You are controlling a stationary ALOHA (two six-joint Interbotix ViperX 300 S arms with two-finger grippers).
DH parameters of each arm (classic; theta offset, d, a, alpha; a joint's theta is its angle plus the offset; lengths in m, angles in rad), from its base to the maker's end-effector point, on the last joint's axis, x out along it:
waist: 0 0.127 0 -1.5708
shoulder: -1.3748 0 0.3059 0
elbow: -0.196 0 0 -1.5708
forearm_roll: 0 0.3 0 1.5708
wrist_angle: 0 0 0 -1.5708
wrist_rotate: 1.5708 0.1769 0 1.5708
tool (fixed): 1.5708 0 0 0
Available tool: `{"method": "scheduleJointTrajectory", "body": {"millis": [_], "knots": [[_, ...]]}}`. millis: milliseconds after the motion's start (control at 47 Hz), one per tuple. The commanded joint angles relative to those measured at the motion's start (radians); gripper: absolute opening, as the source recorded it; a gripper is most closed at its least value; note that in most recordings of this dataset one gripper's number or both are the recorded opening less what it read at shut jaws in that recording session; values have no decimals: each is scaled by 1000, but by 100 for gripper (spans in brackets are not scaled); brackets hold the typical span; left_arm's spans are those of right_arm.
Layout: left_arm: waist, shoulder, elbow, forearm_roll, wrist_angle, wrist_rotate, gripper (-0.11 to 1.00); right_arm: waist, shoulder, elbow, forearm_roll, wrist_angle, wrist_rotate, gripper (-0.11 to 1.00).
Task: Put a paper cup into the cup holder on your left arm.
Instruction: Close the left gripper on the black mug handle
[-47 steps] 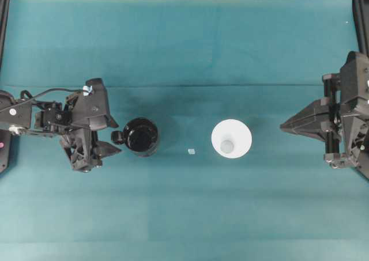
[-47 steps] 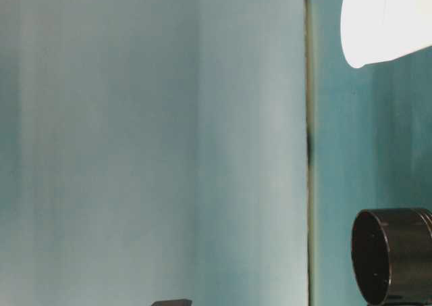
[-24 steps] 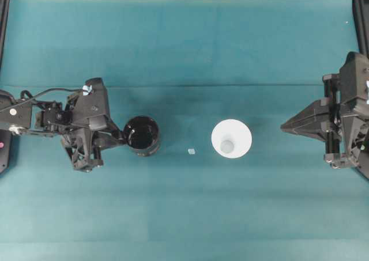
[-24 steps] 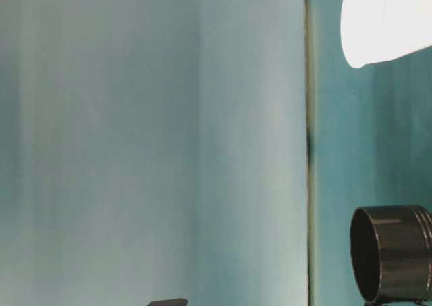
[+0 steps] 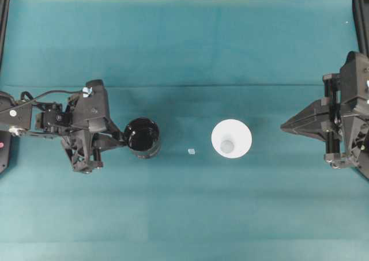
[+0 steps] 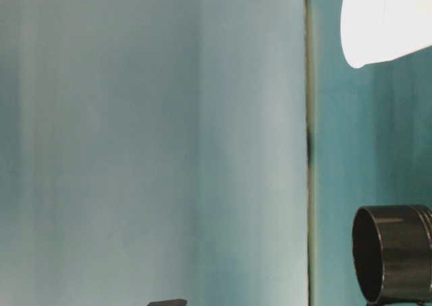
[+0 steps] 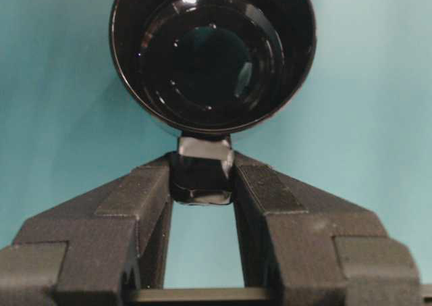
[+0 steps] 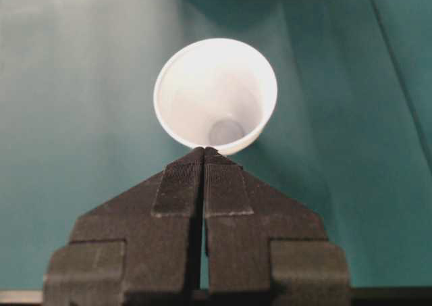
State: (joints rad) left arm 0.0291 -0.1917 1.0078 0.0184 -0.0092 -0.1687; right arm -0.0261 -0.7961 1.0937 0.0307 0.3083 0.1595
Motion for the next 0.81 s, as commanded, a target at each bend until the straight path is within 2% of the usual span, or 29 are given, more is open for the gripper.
{"method": "scheduleJointTrajectory", "body": {"millis": [0, 170, 426, 787], "knots": [[-9, -3, -8, 2, -21, 2, 32, 0, 3, -29, 2, -5, 8, 1], [-15, -3, -17, 3, -51, 6, 32, 0, 2, -31, 0, -5, 8, 1], [-12, 3, -74, 3, -60, 75, 32, 0, 3, -34, 2, -3, 9, 1], [-8, 31, -121, 3, -103, 92, 32, 0, 3, -35, 2, -3, 9, 1]]}}
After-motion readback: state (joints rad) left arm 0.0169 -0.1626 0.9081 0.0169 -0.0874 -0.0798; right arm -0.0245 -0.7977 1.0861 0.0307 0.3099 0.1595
